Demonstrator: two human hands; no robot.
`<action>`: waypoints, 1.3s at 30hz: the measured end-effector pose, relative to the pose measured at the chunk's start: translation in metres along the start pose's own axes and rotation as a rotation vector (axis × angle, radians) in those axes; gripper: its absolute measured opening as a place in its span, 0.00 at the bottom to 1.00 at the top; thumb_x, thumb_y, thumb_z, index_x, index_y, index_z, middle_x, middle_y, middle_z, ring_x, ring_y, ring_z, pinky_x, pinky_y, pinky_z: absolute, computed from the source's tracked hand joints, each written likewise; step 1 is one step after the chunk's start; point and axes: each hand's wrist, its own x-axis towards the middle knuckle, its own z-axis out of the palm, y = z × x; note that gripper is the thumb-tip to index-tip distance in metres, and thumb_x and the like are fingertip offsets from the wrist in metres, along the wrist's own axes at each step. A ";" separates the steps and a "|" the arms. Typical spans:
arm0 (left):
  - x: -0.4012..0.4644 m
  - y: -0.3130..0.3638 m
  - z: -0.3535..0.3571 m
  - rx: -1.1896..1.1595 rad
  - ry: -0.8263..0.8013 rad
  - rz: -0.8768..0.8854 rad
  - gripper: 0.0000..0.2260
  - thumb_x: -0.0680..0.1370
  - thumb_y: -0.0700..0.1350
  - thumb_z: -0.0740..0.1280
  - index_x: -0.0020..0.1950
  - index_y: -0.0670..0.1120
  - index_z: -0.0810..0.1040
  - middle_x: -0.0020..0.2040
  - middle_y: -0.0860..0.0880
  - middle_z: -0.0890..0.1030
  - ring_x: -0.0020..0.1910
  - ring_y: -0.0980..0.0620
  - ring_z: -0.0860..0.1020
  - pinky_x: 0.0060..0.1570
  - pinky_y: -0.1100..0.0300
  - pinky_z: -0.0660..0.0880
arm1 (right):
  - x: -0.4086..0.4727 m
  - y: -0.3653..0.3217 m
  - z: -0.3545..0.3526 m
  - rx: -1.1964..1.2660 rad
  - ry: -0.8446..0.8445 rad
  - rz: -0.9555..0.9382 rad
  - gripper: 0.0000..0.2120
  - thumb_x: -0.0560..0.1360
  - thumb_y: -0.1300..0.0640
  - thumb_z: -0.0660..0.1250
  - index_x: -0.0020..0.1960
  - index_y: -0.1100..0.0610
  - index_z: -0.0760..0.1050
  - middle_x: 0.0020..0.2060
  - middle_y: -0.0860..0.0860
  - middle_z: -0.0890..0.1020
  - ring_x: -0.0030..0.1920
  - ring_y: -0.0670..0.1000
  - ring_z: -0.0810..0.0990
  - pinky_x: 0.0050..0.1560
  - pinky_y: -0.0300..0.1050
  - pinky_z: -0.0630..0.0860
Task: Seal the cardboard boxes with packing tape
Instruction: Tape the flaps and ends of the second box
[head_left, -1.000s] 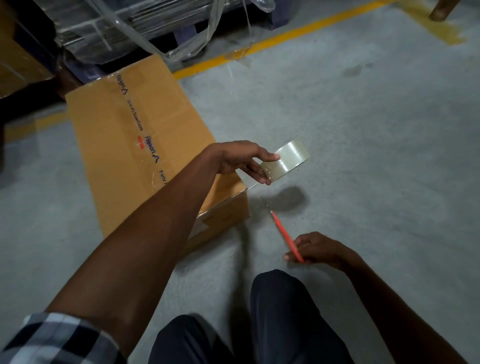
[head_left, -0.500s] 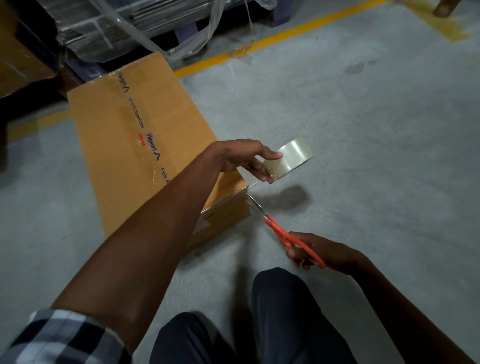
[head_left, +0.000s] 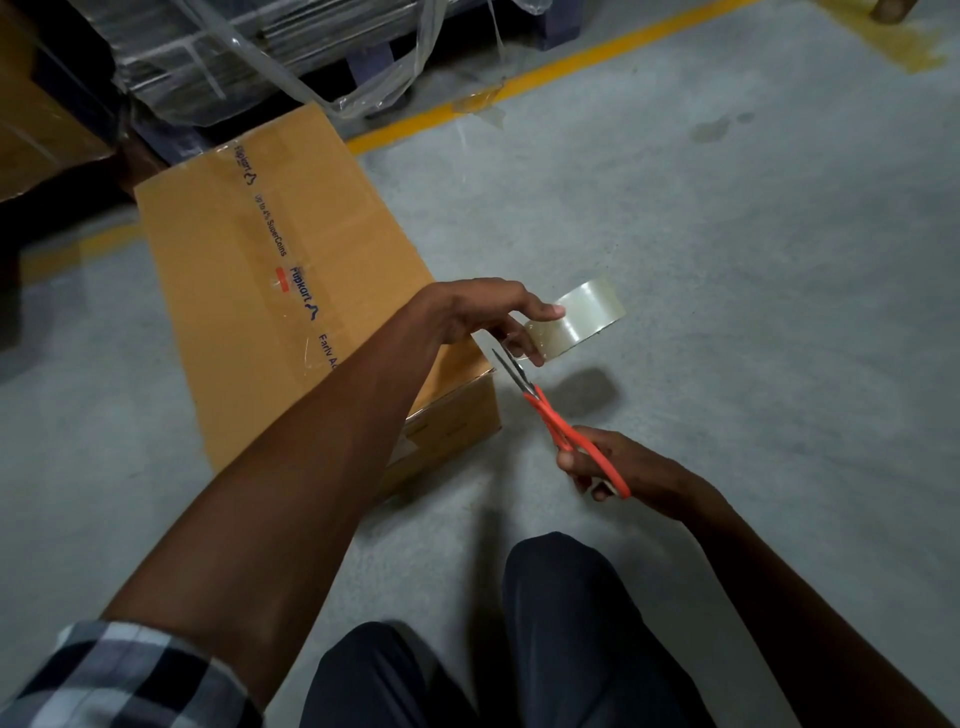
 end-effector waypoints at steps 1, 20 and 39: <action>0.001 0.000 0.000 0.005 -0.006 0.001 0.21 0.82 0.57 0.65 0.63 0.41 0.80 0.53 0.42 0.87 0.39 0.54 0.80 0.50 0.61 0.73 | 0.001 -0.004 0.000 0.011 0.005 -0.009 0.29 0.64 0.31 0.74 0.49 0.54 0.76 0.36 0.49 0.79 0.37 0.46 0.78 0.39 0.42 0.75; 0.009 0.000 0.003 -0.099 0.064 -0.020 0.16 0.80 0.54 0.71 0.60 0.43 0.81 0.51 0.39 0.87 0.54 0.45 0.86 0.58 0.59 0.81 | 0.001 0.002 0.008 -0.005 0.230 -0.075 0.20 0.64 0.43 0.80 0.34 0.59 0.78 0.29 0.55 0.80 0.29 0.51 0.79 0.38 0.44 0.78; 0.002 -0.011 0.002 -0.515 0.380 0.147 0.21 0.81 0.54 0.70 0.67 0.41 0.78 0.54 0.39 0.86 0.55 0.46 0.86 0.53 0.56 0.70 | 0.065 0.066 0.011 -0.553 0.569 0.332 0.15 0.79 0.52 0.69 0.56 0.64 0.77 0.50 0.58 0.81 0.52 0.58 0.82 0.47 0.43 0.73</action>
